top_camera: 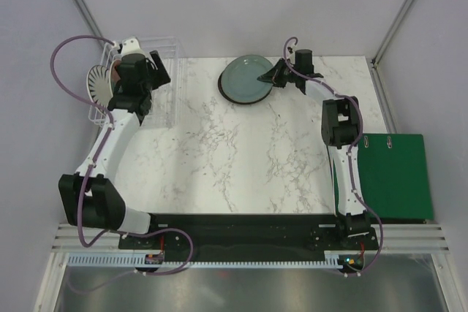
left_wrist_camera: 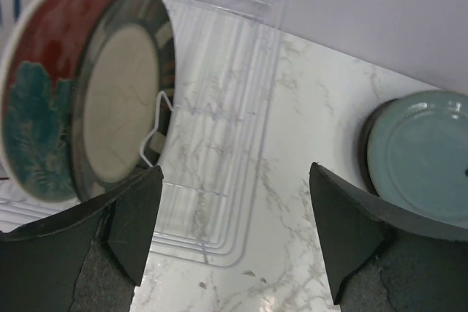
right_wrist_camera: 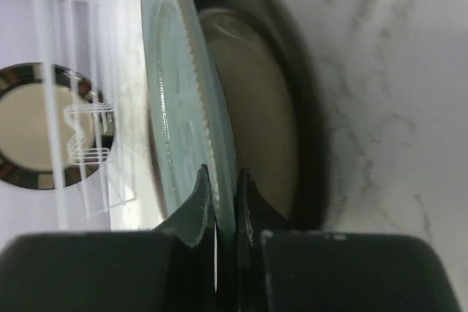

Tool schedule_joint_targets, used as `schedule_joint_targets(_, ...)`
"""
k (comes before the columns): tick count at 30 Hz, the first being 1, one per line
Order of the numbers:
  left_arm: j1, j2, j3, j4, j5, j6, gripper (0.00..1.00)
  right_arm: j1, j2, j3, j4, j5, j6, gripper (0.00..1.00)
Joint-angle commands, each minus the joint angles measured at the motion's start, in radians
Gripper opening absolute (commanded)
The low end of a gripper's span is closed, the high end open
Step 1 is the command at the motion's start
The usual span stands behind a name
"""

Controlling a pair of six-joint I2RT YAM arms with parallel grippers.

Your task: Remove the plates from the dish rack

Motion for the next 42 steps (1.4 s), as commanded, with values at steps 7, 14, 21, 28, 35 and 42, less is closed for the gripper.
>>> schedule_joint_targets(7,0.077,0.103,0.099,0.016,-0.189,0.142,0.88,0.011,0.086,0.18,-0.023,-0.008,-0.009,0.0)
schedule_joint_targets(14,0.112,0.123,0.102,0.011,-0.241,0.152,0.91,0.027,0.166,0.286,-0.077,-0.013,-0.008,0.0)
schedule_joint_targets(21,0.159,0.178,0.096,-0.007,-0.234,0.144,0.92,0.043,0.144,0.249,-0.094,0.003,-0.039,0.11)
schedule_joint_targets(28,0.179,0.268,0.108,-0.015,-0.206,0.116,0.91,0.061,0.078,0.173,-0.097,0.012,-0.083,0.23)
schedule_joint_targets(35,0.195,0.34,0.138,-0.025,-0.157,0.096,0.87,0.063,0.046,0.142,-0.134,0.039,-0.125,0.66)
schedule_joint_targets(42,0.209,0.37,0.18,-0.036,-0.097,0.092,0.4,0.066,-0.032,0.109,-0.245,0.224,-0.245,0.74)
